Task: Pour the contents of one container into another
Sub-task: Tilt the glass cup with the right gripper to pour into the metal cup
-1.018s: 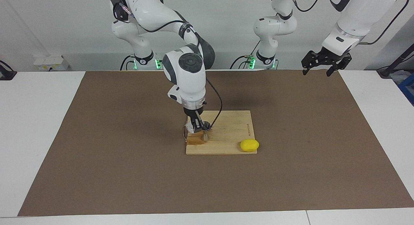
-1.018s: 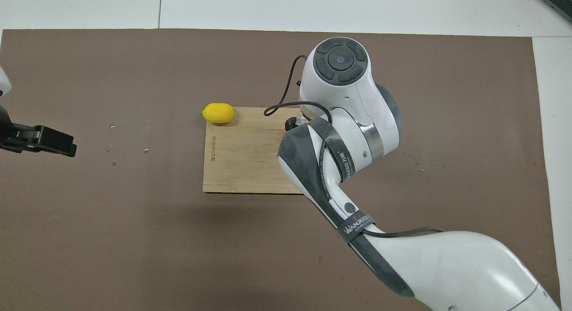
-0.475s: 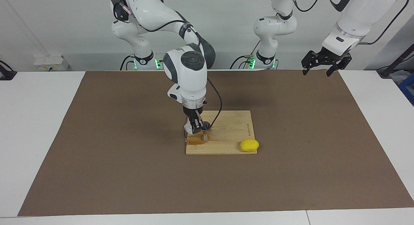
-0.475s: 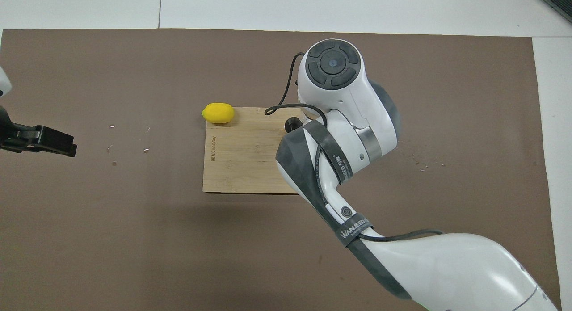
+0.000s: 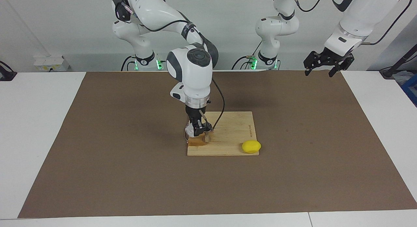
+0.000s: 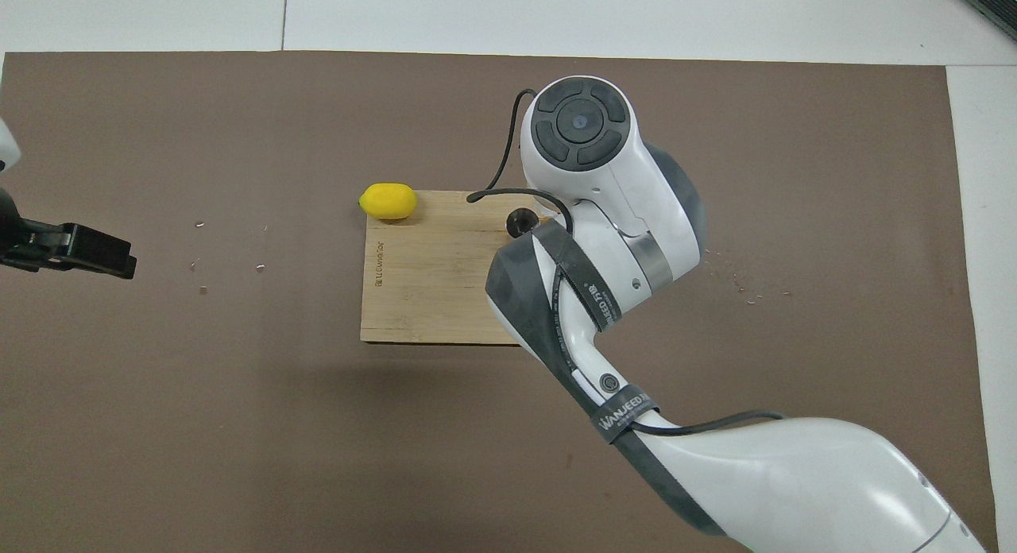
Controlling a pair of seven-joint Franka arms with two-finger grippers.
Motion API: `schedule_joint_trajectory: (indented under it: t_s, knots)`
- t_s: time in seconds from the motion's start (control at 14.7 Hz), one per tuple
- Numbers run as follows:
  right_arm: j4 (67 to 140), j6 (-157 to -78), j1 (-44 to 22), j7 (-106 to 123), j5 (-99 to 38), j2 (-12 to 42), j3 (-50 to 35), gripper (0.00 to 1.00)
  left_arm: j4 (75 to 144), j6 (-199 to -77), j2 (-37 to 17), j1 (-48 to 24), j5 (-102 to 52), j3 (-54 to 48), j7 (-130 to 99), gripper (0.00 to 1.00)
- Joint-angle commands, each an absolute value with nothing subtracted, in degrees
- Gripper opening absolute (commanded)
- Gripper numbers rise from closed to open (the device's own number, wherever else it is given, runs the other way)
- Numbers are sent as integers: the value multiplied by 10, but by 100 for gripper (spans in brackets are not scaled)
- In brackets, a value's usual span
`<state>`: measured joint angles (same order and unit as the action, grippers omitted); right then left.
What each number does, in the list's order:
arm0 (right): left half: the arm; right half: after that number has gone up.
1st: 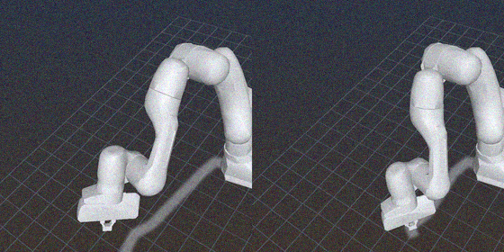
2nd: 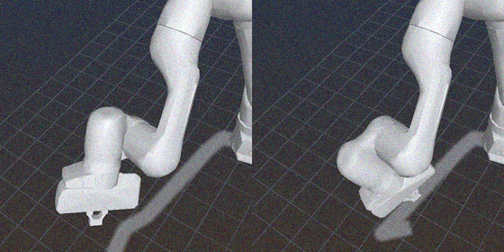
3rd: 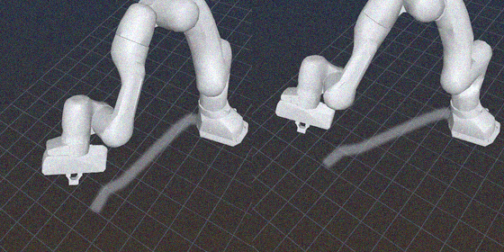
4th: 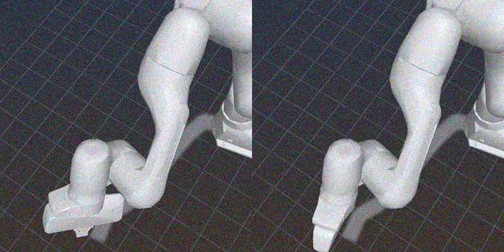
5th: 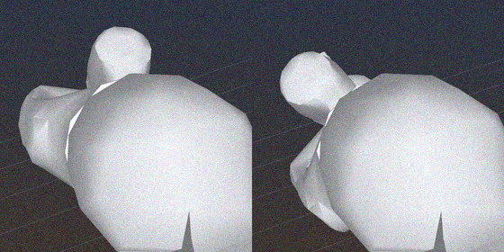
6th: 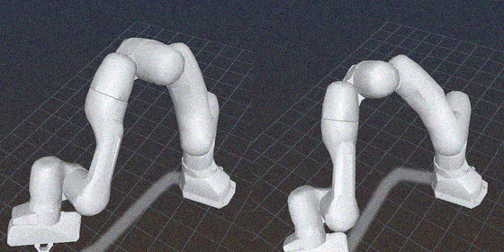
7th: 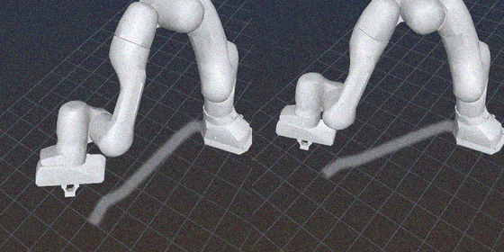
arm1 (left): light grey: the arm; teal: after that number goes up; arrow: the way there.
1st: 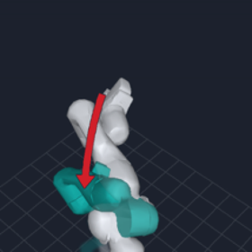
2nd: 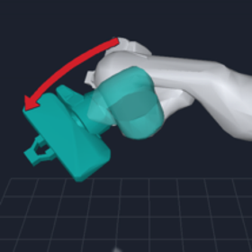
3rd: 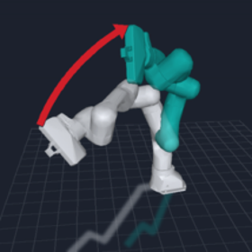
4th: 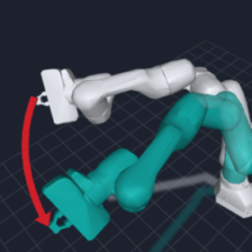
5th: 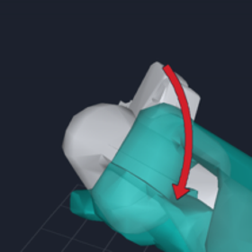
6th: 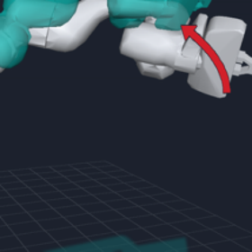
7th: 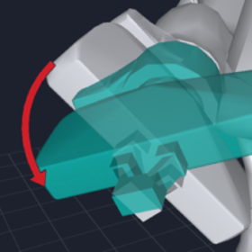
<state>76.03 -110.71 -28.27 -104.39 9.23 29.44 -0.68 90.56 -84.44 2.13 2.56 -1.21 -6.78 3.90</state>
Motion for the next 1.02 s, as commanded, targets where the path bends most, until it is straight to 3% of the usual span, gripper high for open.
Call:
schedule_joint_trajectory:
  t_s: [0.0,0.95]
  knots:
    - [749,-1116,-282,-1056,115,302,-12,0,915,-846,28,28,-18,-67,43,100]
    - [786,-1138,-307,-1040,170,301,-13,0,915,-846,28,29,-18,-67,43,100]
